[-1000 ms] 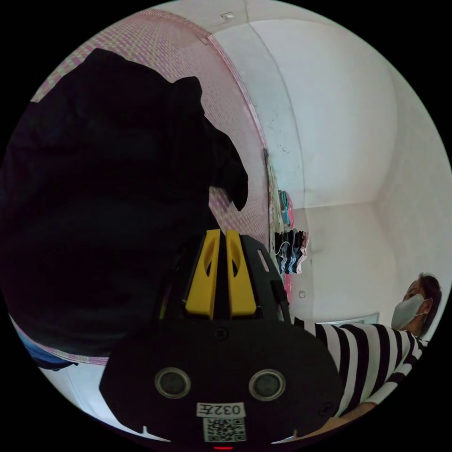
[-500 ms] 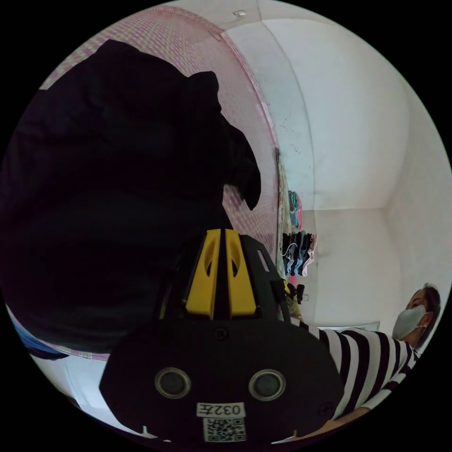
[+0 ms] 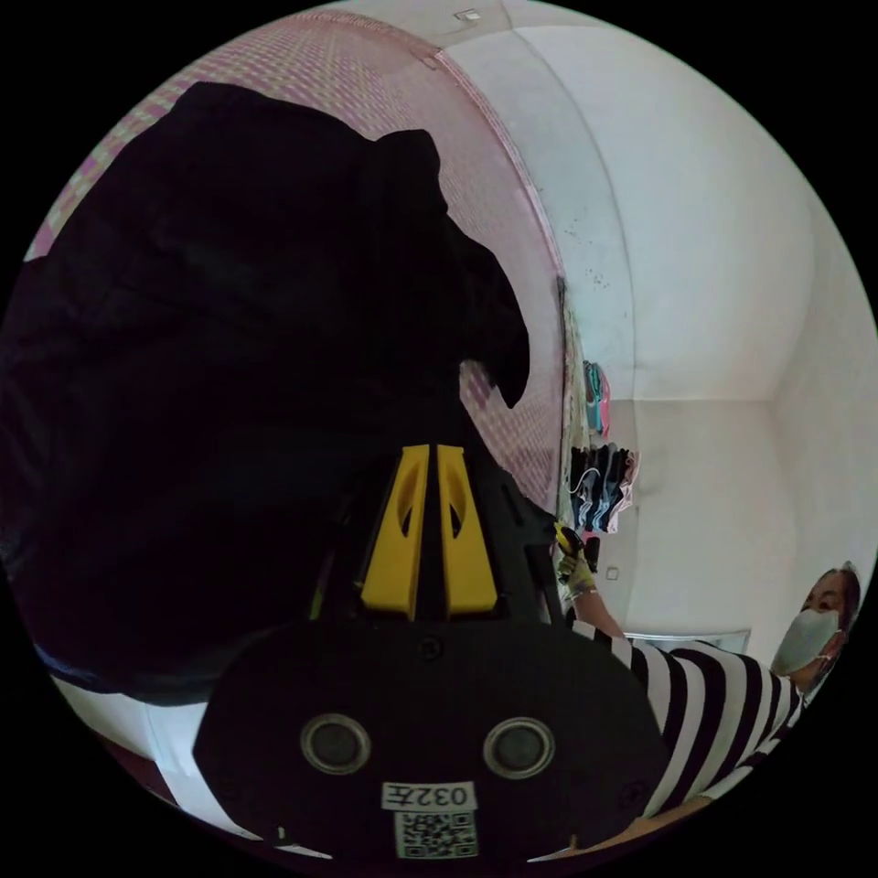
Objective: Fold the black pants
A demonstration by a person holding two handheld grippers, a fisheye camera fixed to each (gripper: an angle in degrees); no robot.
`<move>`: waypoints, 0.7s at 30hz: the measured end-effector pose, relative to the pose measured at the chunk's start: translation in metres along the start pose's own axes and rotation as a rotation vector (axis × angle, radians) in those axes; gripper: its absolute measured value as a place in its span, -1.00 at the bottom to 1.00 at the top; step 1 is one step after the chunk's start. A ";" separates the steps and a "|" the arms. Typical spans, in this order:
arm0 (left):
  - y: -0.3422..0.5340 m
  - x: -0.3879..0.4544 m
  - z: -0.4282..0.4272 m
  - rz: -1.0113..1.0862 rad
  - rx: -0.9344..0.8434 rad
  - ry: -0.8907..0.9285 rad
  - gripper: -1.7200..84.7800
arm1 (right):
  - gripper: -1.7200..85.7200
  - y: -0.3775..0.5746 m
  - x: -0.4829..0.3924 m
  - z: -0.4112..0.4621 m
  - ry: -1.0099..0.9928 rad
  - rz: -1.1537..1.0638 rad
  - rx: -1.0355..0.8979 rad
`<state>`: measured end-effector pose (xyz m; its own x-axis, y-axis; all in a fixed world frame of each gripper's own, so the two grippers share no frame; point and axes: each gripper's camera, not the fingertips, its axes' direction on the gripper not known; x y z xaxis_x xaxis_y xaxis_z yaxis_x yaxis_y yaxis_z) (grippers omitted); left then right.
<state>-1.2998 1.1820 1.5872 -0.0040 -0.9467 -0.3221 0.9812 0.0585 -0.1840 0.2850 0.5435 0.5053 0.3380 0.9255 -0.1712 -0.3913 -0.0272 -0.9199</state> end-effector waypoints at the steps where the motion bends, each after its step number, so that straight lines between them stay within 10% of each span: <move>1: 0.000 0.007 -0.007 0.002 0.014 -0.030 -1.00 | -0.79 -0.002 0.000 0.002 0.092 0.040 0.057; 13: 0.042 -0.006 -0.143 -0.159 0.202 -0.144 -1.00 | -0.82 0.043 0.032 0.075 -0.055 0.017 0.232; 21: -0.032 0.048 -0.134 -0.143 0.230 0.023 -0.99 | -0.80 -0.038 -0.070 0.277 -0.183 -0.188 -0.050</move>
<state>-1.3571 1.1772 1.4535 -0.1471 -0.9326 -0.3295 0.9885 -0.1509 -0.0142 0.0393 0.5839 0.6502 0.2386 0.9688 0.0672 -0.2917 0.1375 -0.9466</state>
